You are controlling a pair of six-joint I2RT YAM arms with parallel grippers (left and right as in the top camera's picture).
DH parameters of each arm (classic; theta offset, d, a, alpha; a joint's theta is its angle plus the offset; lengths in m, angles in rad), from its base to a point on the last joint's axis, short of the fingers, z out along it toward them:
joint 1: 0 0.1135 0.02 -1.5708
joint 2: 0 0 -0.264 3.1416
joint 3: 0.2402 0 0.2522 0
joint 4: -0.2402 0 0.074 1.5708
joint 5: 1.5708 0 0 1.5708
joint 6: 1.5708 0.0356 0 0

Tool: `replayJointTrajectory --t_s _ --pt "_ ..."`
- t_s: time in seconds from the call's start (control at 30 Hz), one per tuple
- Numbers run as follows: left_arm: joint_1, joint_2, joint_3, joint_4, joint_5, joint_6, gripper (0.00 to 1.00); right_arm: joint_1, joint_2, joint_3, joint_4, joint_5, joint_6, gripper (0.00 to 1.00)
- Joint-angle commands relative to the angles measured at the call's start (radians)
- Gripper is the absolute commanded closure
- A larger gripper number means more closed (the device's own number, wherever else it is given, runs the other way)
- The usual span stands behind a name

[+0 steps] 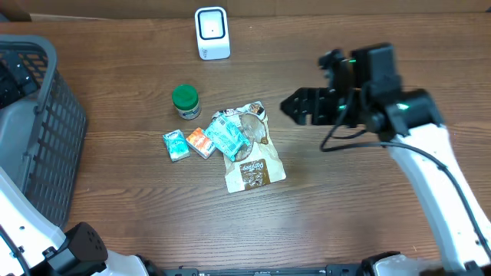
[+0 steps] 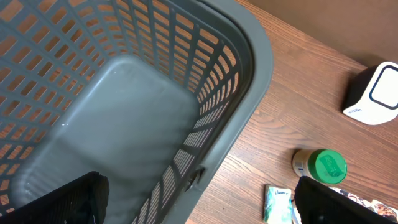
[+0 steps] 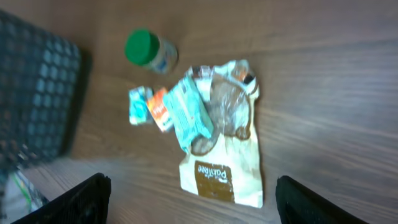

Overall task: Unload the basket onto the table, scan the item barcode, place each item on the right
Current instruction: 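Raise the right gripper from rest toward the items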

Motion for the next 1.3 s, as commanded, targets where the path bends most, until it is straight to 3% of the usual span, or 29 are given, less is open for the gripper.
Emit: replayJointTrajectory --t_s 0.0,1.27 --pt "-0.001 -0.013 0.006 0.000 0.005 0.022 0.00 0.052 0.067 0.028 -0.008 0.045 0.005 0.17" --pt "-0.001 -0.013 0.006 0.000 0.005 0.022 0.01 0.084 0.101 0.027 -0.015 0.049 0.004 0.18"
